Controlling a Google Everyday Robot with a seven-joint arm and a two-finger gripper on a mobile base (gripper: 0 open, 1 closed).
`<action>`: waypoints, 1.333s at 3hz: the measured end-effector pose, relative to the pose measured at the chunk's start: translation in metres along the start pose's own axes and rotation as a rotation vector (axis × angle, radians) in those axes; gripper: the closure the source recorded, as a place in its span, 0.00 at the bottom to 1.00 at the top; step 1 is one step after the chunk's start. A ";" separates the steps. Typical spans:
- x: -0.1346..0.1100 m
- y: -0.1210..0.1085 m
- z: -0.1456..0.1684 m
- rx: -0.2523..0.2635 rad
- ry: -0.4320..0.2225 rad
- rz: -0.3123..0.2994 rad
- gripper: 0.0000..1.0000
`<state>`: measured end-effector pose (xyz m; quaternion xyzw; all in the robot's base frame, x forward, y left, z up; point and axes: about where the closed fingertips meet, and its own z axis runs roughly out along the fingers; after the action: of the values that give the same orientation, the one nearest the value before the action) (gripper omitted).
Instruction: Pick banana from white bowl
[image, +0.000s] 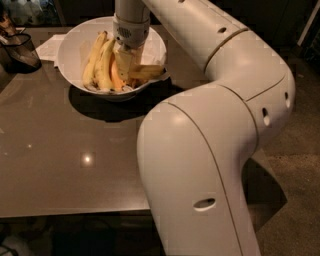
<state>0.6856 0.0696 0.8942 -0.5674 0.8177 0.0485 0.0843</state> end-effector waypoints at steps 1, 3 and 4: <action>0.000 0.009 -0.010 0.003 -0.025 -0.058 0.77; -0.007 0.004 -0.007 0.018 -0.046 -0.060 1.00; -0.010 0.003 -0.021 0.042 -0.109 -0.045 1.00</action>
Offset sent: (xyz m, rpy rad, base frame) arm -0.0075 0.0012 0.0087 0.0158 -0.0198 0.0503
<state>0.6846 0.0764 0.9170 -0.5802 0.7998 0.0605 0.1417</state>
